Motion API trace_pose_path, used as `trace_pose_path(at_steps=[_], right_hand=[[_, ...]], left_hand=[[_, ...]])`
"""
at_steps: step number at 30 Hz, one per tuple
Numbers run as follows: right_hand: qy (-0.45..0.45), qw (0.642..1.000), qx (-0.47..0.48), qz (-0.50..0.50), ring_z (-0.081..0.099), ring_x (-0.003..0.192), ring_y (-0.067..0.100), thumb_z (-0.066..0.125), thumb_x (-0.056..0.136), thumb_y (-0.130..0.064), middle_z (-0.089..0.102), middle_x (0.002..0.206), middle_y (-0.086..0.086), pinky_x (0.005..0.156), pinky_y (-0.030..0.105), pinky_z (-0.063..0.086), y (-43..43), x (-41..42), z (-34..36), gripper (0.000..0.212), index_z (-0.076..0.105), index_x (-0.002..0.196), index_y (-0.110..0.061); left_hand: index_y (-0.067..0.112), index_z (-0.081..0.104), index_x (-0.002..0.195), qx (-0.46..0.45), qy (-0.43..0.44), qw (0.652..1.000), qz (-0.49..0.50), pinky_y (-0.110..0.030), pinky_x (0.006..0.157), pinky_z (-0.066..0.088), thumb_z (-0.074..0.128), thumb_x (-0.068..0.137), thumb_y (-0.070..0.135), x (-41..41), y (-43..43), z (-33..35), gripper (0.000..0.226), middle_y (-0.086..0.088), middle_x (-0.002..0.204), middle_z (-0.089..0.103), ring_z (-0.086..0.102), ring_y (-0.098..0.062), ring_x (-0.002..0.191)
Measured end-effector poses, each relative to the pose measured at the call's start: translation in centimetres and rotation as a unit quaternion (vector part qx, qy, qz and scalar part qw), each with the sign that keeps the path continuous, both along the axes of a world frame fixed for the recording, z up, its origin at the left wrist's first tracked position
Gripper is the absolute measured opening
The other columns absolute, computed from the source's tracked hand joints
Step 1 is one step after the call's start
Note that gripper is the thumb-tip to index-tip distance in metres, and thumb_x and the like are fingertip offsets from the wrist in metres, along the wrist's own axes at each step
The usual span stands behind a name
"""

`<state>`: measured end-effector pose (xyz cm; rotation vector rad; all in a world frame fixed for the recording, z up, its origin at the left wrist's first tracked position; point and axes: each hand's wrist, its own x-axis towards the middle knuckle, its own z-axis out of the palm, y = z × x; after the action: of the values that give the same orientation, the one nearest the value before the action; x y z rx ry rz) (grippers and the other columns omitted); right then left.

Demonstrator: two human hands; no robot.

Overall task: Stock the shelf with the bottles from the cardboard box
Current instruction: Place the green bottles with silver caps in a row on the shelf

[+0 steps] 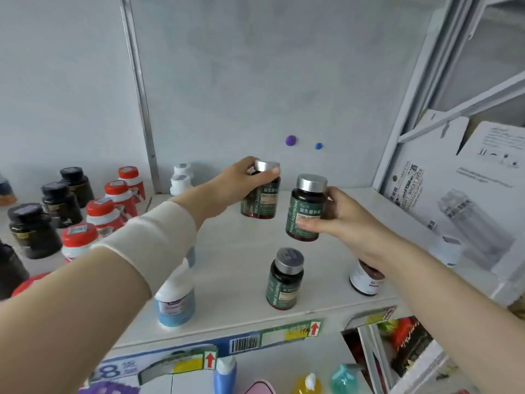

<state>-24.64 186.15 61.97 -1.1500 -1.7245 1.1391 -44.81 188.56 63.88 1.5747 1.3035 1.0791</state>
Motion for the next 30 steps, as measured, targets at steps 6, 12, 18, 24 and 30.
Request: trace_pose_path(at_steps=[6, 12, 18, 24, 30], right_hand=[[-0.070, 0.996, 0.004, 0.061, 0.059, 0.102, 0.017, 0.079, 0.070, -0.010, 0.060, 0.111, -0.001, 0.083, 0.028, 0.047, 5.4, -0.8, -1.8, 0.052, 0.049, 0.109, -0.025], [-0.168, 0.980, 0.003, 0.105, 0.060, 0.094, 0.016, 0.082, 0.067, -0.014, 0.061, 0.114, 0.001, 0.072, 0.025, 0.049, 7.6, -2.3, -3.5, 0.059, 0.051, 0.117, -0.016], [-0.238, 0.964, 0.012, 0.117, 0.058, 0.106, 0.021, 0.082, 0.066, -0.014, 0.061, 0.117, 0.002, 0.089, 0.033, 0.048, 8.4, -3.8, -4.5, 0.058, 0.052, 0.116, -0.014], [-0.247, 0.960, -0.004, 0.130, 0.055, 0.107, 0.020, 0.082, 0.064, -0.011, 0.059, 0.112, 0.000, 0.085, 0.028, 0.044, 8.8, -4.1, -5.7, 0.055, 0.050, 0.109, -0.018], [-0.244, 0.960, -0.004, 0.137, 0.055, 0.106, 0.018, 0.081, 0.064, -0.011, 0.059, 0.111, 0.000, 0.087, 0.030, 0.045, 9.0, -4.2, -6.3, 0.060, 0.049, 0.115, -0.016]], left_hand=[[0.016, 0.050, 0.118, -0.032, 0.065, 0.995, 0.068, -0.028, 0.082, 0.052, 0.065, 0.086, 0.030, 0.1, 3.5, -1.4, 0.037, -0.001, 0.098, 0.060, 0.061, -0.017, 0.091], [0.018, 0.052, 0.106, -0.055, 0.180, 0.980, 0.062, -0.011, 0.062, 0.043, 0.065, 0.086, 0.023, -0.4, 6.0, -3.2, 0.024, 0.003, 0.085, 0.055, 0.052, -0.008, 0.073], [0.011, 0.052, 0.110, -0.099, 0.243, 0.964, 0.037, -0.034, 0.088, 0.050, 0.065, 0.086, 0.021, -0.4, 7.6, -4.4, 0.030, -0.007, 0.099, 0.055, 0.052, -0.020, 0.086], [0.006, 0.055, 0.111, -0.096, 0.266, 0.959, 0.033, -0.035, 0.090, 0.052, 0.070, 0.082, 0.023, -0.4, 8.3, -5.2, 0.037, -0.009, 0.102, 0.058, 0.055, -0.020, 0.084], [0.006, 0.054, 0.104, -0.099, 0.279, 0.955, 0.026, -0.024, 0.069, 0.051, 0.071, 0.081, 0.026, -0.2, 8.7, -5.1, 0.035, -0.005, 0.094, 0.055, 0.054, -0.017, 0.079]])
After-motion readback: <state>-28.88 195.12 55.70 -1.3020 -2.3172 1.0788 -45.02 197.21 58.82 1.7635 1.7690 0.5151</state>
